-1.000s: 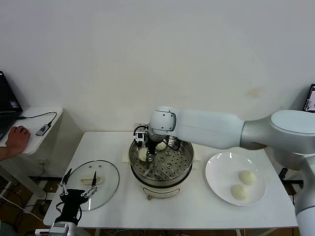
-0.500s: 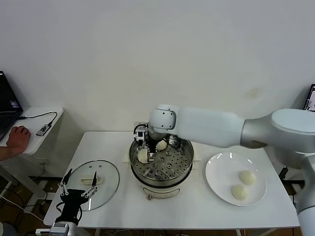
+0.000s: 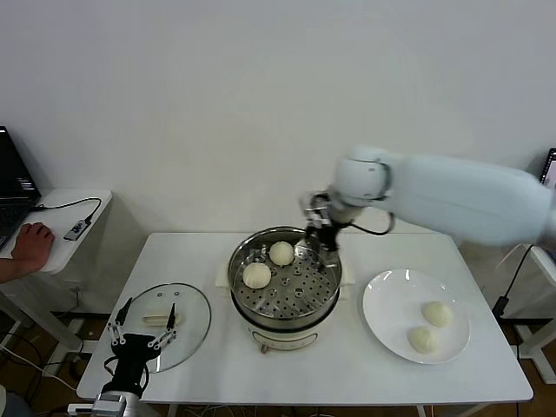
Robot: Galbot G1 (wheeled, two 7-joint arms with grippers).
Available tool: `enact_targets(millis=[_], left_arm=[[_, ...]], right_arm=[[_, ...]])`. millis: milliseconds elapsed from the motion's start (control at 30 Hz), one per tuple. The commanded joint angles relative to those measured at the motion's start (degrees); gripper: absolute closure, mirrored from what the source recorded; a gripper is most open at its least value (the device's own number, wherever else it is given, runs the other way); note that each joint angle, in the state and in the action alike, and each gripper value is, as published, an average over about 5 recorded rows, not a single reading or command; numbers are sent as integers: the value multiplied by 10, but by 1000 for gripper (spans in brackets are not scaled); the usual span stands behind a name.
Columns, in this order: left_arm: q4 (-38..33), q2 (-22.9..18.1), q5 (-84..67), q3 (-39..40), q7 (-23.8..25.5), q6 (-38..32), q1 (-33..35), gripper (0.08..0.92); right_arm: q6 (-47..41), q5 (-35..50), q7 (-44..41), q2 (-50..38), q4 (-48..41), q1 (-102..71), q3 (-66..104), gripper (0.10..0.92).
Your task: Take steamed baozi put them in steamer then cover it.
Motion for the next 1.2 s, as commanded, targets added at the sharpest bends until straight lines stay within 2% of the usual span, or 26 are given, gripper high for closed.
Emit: enact_targets(millis=[33, 300, 533, 767, 1200], left_arm=[[-4, 1, 2, 6, 1, 3, 3, 177], [-3, 1, 7, 12, 1, 4, 6, 177], [-4, -1, 7, 6, 1, 4, 11, 177], [-9, -7, 10, 4, 1, 5, 16, 177], [-11, -15, 12, -1, 1, 4, 20, 177]], right_arm=[[75, -122, -53, -228, 72, -48, 26, 203], [95, -200, -45, -288, 71, -145, 60, 203], [94, -242, -27, -310, 66, -322, 195, 203], [97, -261, -16, -290, 48, -480, 311, 203], [99, -287, -8, -240, -5, -531, 354, 203]])
